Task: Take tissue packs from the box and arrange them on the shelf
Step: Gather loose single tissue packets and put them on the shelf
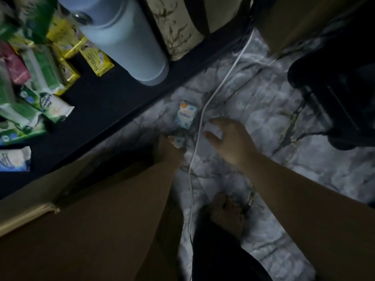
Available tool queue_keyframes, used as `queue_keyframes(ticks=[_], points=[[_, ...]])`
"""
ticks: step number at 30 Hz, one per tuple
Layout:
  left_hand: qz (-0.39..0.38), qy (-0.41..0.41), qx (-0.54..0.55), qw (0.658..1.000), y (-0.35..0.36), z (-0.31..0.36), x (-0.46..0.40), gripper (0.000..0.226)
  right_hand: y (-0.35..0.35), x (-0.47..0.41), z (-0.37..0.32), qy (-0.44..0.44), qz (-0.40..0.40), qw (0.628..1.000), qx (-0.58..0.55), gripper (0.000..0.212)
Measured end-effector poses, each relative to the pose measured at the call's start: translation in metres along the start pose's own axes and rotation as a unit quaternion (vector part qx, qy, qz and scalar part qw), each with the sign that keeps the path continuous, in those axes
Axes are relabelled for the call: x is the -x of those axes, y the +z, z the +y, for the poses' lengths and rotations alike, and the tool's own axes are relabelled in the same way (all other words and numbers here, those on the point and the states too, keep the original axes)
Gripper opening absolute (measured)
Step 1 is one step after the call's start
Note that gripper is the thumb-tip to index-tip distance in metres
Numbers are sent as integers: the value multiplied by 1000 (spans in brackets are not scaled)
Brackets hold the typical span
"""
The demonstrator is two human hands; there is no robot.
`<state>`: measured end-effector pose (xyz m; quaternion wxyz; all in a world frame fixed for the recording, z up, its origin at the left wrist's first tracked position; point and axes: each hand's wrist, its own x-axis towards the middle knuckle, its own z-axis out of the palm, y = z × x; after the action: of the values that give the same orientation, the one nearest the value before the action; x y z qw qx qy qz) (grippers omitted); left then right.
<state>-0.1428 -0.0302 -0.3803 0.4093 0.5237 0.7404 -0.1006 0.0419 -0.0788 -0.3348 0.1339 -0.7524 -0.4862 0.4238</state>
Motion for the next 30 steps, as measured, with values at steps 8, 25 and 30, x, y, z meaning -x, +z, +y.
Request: queue_keyframes(ticks=[8, 25, 30], points=[[128, -44, 165, 977, -4, -12, -20, 70, 61, -93, -23, -21, 69, 995, 63, 52], [124, 104, 223, 961, -89, 58, 90, 43, -23, 22, -38, 82, 160, 948, -263, 29], [42, 185, 207, 960, -156, 77, 186, 43, -106, 124, -92, 63, 178, 934, -304, 27]])
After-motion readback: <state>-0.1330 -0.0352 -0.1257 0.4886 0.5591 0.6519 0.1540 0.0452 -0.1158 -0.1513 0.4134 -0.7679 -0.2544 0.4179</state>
